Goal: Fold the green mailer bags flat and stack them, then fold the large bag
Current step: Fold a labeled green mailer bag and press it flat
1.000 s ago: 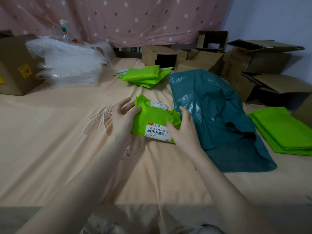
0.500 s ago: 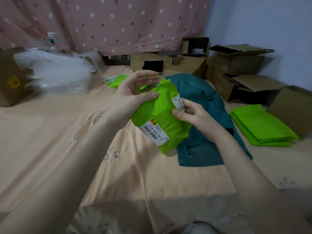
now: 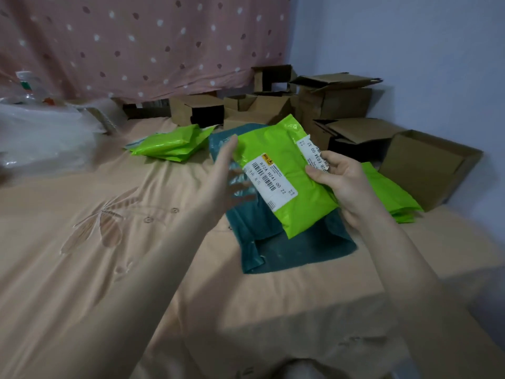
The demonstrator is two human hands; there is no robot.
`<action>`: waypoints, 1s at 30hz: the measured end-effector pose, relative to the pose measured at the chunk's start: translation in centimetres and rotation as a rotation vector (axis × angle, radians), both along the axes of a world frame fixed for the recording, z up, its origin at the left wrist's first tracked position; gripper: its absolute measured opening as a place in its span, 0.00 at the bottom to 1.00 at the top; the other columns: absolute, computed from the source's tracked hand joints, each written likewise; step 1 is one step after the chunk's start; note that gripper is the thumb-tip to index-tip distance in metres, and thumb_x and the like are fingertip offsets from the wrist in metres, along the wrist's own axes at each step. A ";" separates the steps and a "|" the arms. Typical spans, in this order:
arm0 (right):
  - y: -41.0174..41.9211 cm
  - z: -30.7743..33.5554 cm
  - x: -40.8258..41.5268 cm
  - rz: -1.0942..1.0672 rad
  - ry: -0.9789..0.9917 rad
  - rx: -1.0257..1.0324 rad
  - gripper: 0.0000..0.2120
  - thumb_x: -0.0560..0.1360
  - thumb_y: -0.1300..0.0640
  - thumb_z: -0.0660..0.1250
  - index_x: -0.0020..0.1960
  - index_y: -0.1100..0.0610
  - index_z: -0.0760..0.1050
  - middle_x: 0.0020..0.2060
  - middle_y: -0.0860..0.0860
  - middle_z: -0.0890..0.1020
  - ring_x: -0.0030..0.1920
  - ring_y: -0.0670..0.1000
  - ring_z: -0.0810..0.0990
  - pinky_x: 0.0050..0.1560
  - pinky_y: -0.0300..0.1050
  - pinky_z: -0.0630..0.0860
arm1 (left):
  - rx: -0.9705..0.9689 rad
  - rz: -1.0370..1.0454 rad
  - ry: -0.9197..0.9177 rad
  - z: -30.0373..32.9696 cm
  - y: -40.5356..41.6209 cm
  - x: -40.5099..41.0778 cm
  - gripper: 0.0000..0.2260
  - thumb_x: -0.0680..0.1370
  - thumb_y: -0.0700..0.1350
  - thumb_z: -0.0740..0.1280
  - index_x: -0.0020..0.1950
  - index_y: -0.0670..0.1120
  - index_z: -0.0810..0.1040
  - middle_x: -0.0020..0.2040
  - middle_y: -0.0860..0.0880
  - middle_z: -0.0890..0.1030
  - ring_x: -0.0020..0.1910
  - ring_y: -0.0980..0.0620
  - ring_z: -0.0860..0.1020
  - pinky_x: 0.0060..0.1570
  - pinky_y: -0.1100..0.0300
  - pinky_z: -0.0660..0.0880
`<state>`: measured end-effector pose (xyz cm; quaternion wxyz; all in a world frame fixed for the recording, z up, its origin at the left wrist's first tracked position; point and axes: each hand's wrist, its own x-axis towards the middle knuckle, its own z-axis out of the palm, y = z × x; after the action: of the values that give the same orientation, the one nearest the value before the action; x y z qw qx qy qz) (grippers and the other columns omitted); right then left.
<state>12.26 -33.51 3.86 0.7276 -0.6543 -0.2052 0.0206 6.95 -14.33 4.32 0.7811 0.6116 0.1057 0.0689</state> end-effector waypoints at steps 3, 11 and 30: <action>-2.3 -0.2 0.9 -0.104 0.027 -0.033 0.09 0.73 0.69 0.67 0.51 0.60 0.77 0.35 0.46 0.85 0.36 0.43 0.83 0.37 0.35 0.78 | 0.039 -0.164 0.087 -1.2 -3.4 0.7 0.19 0.75 0.62 0.60 0.48 0.47 0.78 0.35 0.50 0.83 0.39 0.50 0.81 0.41 0.53 0.80; -8.8 -1.9 4.5 -0.486 -0.016 -0.373 0.03 0.73 0.61 0.69 0.47 0.57 0.80 0.42 0.52 0.83 0.41 0.47 0.81 0.46 0.42 0.75 | 0.131 -0.253 0.094 -3.0 -10.1 5.7 0.13 0.77 0.43 0.65 0.60 0.40 0.76 0.45 0.47 0.83 0.34 0.54 0.81 0.36 0.63 0.79; -14.5 -3.3 12.0 -0.536 -0.046 -0.925 0.17 0.74 0.52 0.69 0.60 0.56 0.77 0.63 0.55 0.77 0.64 0.55 0.73 0.59 0.41 0.67 | 0.932 -0.131 -0.072 -5.5 -17.3 15.8 0.19 0.77 0.50 0.60 0.67 0.51 0.71 0.56 0.43 0.78 0.56 0.43 0.75 0.55 0.53 0.72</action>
<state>24.24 -47.99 0.55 0.3383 -0.9364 -0.0163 -0.0922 22.78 -31.65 -1.20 0.4292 0.8996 -0.0024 0.0809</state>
